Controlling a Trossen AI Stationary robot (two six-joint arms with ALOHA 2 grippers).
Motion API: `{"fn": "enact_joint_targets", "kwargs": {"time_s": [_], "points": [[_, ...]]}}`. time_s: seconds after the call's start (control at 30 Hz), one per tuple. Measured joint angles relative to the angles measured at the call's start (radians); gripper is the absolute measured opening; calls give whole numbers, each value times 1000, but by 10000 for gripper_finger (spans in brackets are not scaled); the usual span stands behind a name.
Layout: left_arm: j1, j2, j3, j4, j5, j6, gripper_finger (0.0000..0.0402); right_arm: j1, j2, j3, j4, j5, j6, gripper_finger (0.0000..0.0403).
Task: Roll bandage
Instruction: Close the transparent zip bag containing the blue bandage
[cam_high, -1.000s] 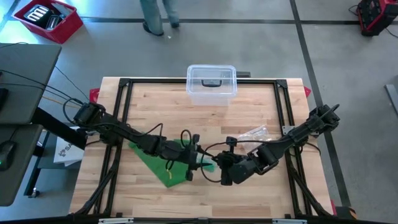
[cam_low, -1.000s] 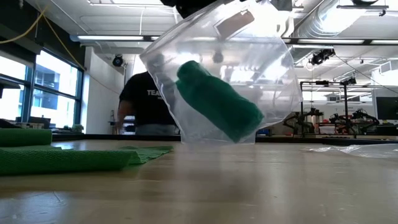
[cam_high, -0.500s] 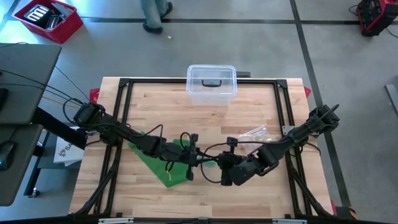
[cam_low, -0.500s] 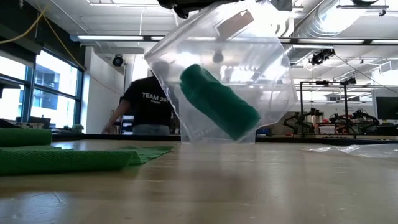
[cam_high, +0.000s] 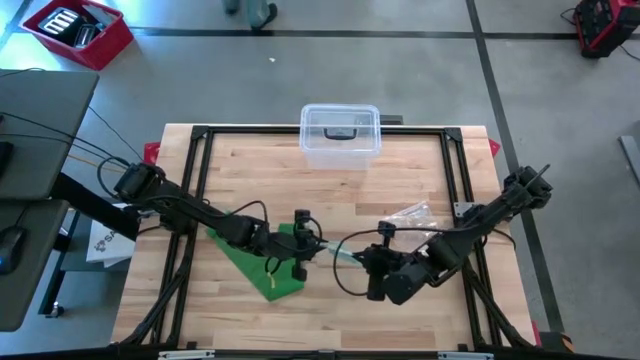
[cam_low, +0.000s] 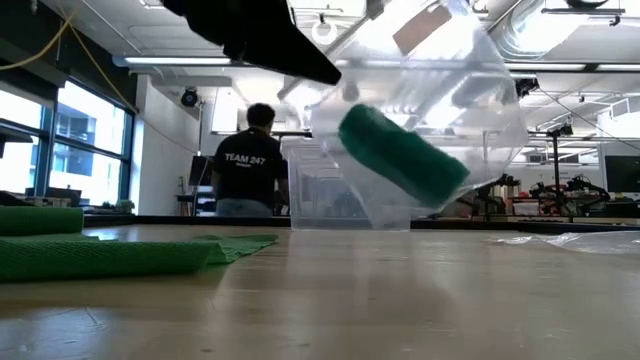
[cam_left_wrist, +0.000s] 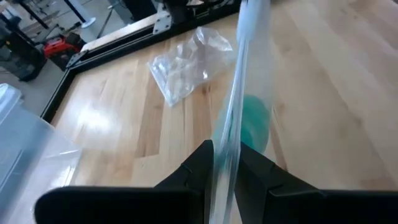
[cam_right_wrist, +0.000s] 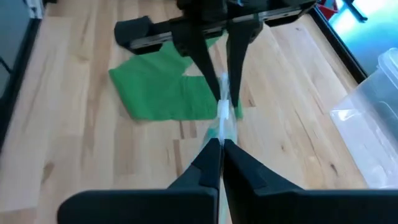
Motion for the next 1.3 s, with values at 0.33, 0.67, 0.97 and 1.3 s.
{"fn": "enact_joint_targets", "kwargs": {"time_s": [0.33,0.67,0.97,1.3], "points": [[8,-13,1,68,105,-3,79,14,-13,0,-6,13,12,0],[29,11,3,377,239,121,142,27,-13,0,-6,8,9,0],[32,66,3,492,241,154,142,27,-13,0,8,6,-10,0],[50,95,2,469,258,108,100,27,-12,0,20,6,-10,0]]}}
